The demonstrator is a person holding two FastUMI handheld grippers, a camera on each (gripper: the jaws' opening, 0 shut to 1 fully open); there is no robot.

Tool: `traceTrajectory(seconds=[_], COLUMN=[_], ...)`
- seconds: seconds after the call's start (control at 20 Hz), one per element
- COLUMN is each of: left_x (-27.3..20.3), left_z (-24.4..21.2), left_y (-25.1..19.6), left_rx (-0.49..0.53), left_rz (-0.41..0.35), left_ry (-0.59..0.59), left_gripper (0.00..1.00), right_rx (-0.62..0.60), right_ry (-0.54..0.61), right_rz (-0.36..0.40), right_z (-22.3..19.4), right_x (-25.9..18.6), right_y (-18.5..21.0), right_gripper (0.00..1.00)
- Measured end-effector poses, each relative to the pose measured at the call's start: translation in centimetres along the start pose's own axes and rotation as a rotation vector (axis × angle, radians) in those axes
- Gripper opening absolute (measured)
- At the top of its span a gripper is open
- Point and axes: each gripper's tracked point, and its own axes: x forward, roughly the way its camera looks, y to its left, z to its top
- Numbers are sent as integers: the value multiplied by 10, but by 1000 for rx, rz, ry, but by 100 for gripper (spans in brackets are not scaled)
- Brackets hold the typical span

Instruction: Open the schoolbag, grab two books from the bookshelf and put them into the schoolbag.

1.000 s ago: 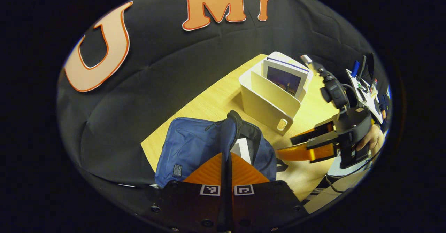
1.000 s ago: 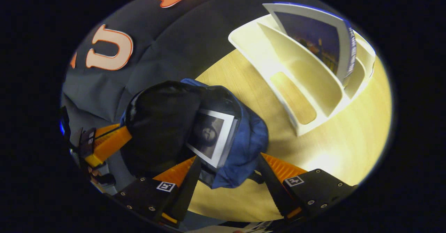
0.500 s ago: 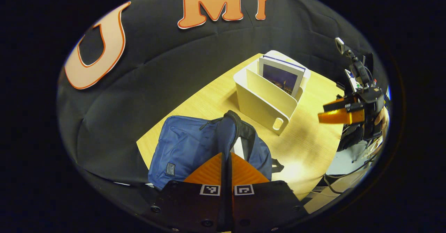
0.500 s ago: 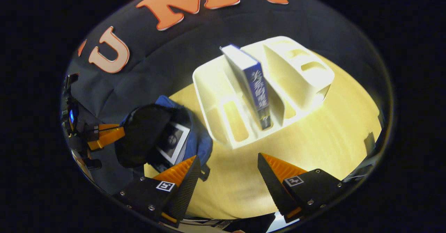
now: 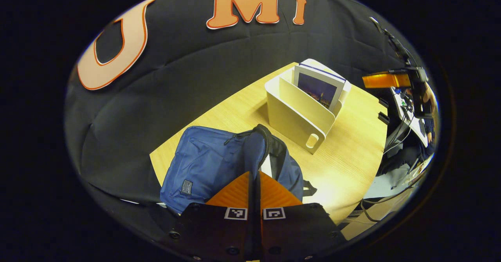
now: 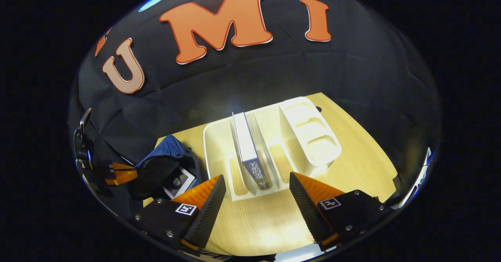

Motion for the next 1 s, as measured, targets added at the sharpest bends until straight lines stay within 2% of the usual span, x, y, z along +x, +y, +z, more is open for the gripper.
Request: traceTrajectory(seconds=[0.05,0.1,0.15,0.2,0.35,0.5,0.8,1.0], left_x=[0,0,0,-1,-4,-3,-3,-1], left_z=[-1,-1,-2,-1,0,-2,-5,-5], left_y=[1,3,4,4,5,8,12,14], left_rx=[-3,-7,-9,-9,-24,-37,-51,-44], left_rz=[2,6,12,14,11,13,15,15], left_ry=[0,0,-1,-5,-7,-3,11,25], left_gripper=[1,1,10,1,1,1,1,1], right_rx=[-29,-53,-73,-92,-155,-167,-213,-243], right_ry=[-2,-2,-5,-6,15,105,180,230], right_rz=[-6,-8,-9,-7,-33,-20,-93,-127], right_z=[12,23,35,44,58,46,31,21], right_x=[6,11,18,27,66,101,143,155], right_y=[2,5,10,17,24,32,17,11], right_gripper=[98,97,98,97,97,98,98,87])
